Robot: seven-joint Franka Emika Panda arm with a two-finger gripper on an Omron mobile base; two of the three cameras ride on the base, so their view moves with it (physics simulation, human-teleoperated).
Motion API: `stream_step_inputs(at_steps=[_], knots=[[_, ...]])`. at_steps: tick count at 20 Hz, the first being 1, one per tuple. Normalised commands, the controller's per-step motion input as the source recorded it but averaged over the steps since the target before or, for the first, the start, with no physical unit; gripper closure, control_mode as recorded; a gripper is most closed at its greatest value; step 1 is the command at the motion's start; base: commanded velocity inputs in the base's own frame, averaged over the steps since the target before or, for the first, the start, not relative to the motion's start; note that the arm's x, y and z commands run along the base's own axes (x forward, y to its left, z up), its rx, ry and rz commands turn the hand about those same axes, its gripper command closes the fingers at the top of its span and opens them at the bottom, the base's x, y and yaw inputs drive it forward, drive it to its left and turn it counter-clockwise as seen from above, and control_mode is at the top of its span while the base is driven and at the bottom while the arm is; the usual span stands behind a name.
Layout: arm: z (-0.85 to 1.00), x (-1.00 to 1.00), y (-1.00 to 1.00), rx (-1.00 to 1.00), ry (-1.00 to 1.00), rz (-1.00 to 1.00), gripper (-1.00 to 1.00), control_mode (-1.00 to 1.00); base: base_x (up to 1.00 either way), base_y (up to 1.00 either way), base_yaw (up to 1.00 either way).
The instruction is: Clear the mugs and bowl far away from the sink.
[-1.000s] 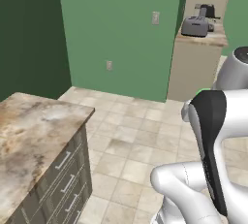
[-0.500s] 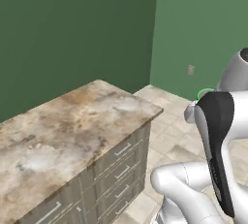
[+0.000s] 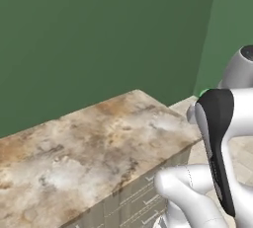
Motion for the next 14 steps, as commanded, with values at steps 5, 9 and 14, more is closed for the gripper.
stream_step_inputs(at_steps=[5,9,14], knots=[[0.0,0.0,0.0,0.0,0.0,0.0,1.0,1.0,0.46,0.0,0.44],[0.0,0.0,0.0,0.0,0.0,0.0,1.0,1.0,0.29,0.0,0.49],[0.0,0.0,0.0,0.0,0.0,0.0,1.0,1.0,0.25,0.0,0.45]])
